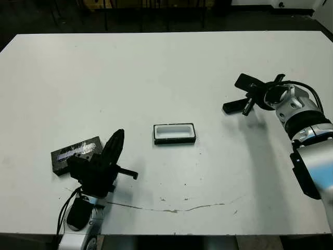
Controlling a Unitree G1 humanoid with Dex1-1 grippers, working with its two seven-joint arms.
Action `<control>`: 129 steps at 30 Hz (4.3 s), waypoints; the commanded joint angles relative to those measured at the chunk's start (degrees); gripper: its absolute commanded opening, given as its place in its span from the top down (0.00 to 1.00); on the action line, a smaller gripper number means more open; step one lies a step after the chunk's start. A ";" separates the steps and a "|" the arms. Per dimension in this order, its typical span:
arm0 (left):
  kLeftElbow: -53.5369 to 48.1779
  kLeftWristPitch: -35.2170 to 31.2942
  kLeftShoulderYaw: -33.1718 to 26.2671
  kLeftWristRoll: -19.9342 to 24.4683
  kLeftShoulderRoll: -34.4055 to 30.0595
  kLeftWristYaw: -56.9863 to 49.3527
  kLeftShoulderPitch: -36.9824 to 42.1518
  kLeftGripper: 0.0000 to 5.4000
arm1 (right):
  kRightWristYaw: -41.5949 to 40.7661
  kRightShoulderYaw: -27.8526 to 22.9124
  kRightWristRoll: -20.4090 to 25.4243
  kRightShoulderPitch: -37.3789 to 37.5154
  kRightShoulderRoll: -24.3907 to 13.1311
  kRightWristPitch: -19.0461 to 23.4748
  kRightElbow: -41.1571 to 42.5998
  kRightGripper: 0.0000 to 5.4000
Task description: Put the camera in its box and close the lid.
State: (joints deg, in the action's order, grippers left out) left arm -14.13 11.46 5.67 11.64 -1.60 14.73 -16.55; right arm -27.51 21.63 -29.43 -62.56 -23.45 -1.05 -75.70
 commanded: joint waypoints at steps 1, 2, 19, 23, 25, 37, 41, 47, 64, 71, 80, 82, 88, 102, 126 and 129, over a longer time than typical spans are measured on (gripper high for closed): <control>0.47 -0.67 0.03 -0.24 -0.04 -0.49 -1.77 1.00 | -0.99 0.46 -0.39 1.72 -0.32 -0.56 -0.49 1.00; 0.42 -0.78 0.04 -0.24 -0.07 -0.51 -1.78 1.00 | -1.34 0.07 -0.03 1.77 -0.34 -0.39 -0.53 1.00; 1.59 0.34 0.46 -0.17 0.40 -1.20 -1.82 1.00 | -6.60 -1.00 1.85 3.60 -1.79 -1.92 0.34 1.00; 1.61 0.03 0.60 0.32 0.69 -1.28 -1.84 1.00 | -8.82 -1.15 2.47 4.02 -2.46 -1.51 1.43 1.00; 2.01 0.42 0.62 0.20 0.58 -1.05 -1.61 1.00 | -10.26 -1.61 2.99 4.48 -3.14 -2.24 2.17 1.00; 1.95 -0.57 0.80 0.04 0.53 -1.43 -1.33 1.00 | -17.40 -2.91 5.61 6.57 -6.88 -2.27 7.34 1.00; 2.10 -0.52 0.78 0.26 0.57 -1.26 -1.27 1.00 | -18.32 -2.24 5.16 7.87 -8.85 -5.54 9.44 1.00; 2.48 -0.21 0.70 -0.02 0.49 -1.25 -1.02 1.00 | -21.24 -3.56 7.26 10.56 -11.12 -7.75 13.40 1.00; 2.54 -0.70 1.13 -0.24 1.16 -1.74 -1.05 1.00 | -30.31 -5.94 15.24 20.97 -12.01 -2.66 29.62 1.00; 2.89 -0.12 0.91 0.19 1.10 -1.26 -0.78 1.00 | -32.08 -5.67 16.76 22.57 -12.23 -3.05 31.97 1.00; 2.56 -0.59 1.02 0.02 1.17 -1.51 -0.48 1.00 | -22.14 -8.97 15.71 27.03 -13.39 0.07 38.79 1.00; 2.62 -0.39 1.00 -0.52 1.13 -1.75 -0.40 1.00 | -16.21 -10.69 14.68 29.46 -13.22 2.63 42.55 1.00; 2.71 0.01 0.80 -0.22 1.03 -1.41 -0.45 1.00 | -5.26 -16.89 14.56 38.91 -10.62 19.29 64.24 1.00; 2.24 -0.73 0.27 0.16 0.76 -1.01 -0.76 1.00 | 2.65 -29.46 36.17 54.79 4.14 44.08 105.10 1.00; 2.06 -0.51 -0.58 -0.18 0.45 -0.45 -1.23 1.00 | 14.14 -23.94 35.48 52.62 6.58 49.57 101.37 0.44; 2.33 -0.25 -0.71 -0.37 0.34 -0.39 -1.06 1.00 | 14.05 -23.45 35.24 51.94 6.45 48.70 99.45 0.34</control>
State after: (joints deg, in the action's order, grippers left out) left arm -12.44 11.72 5.37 11.43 -0.36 14.24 -16.19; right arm -13.75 -2.20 6.32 -10.34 -16.41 48.07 25.21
